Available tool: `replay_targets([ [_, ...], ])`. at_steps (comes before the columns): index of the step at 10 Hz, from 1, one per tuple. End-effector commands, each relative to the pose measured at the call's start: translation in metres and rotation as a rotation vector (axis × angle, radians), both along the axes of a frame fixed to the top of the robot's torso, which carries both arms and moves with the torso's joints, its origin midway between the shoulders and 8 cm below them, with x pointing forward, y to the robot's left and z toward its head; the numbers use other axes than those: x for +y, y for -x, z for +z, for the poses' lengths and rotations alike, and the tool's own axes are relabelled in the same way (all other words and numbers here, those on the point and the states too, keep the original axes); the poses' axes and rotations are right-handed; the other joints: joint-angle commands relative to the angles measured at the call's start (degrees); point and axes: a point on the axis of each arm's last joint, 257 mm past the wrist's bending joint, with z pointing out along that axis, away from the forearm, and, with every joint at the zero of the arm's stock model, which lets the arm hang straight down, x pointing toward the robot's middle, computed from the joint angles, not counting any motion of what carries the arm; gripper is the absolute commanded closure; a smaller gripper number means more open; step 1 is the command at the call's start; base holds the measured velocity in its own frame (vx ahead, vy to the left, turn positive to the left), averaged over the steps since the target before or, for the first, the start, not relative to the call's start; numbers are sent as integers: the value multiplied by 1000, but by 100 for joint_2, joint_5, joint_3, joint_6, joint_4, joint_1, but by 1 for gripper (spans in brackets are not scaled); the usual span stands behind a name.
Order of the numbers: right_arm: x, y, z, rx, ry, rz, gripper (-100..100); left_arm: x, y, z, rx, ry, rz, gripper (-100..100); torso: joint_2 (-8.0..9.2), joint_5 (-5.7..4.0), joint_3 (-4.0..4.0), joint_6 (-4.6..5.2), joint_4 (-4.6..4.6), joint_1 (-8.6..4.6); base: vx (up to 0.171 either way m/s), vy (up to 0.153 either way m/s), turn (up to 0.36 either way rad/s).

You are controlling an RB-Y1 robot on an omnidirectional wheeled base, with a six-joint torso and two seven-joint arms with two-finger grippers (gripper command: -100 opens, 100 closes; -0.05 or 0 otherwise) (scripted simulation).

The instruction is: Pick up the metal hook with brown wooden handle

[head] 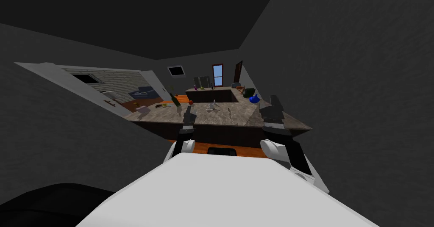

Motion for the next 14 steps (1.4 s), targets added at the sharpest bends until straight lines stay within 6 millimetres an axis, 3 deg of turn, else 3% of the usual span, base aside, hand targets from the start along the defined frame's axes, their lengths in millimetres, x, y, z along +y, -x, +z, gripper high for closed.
replay_targets([
  [1,3,-18,-13,51,46,2,-100,0,0,0,0,0,0,0,0,0,0,0,0,0,-5,-28,161],
  [6,4,-63,-41,189,188,-10,-100,0,0,0,0,0,0,0,-2,1,-1,0,-1,4,-3,-24,177],
  [9,1,-78,-56,258,230,-18,-100,0,0,0,0,0,0,0,-1,1,-1,1,0,4,-3,-19,108],
  [14,-14,-116,-90,406,369,-54,-100,0,0,0,0,0,0,0,-2,1,-1,5,-1,6,-5,-16,156],
])
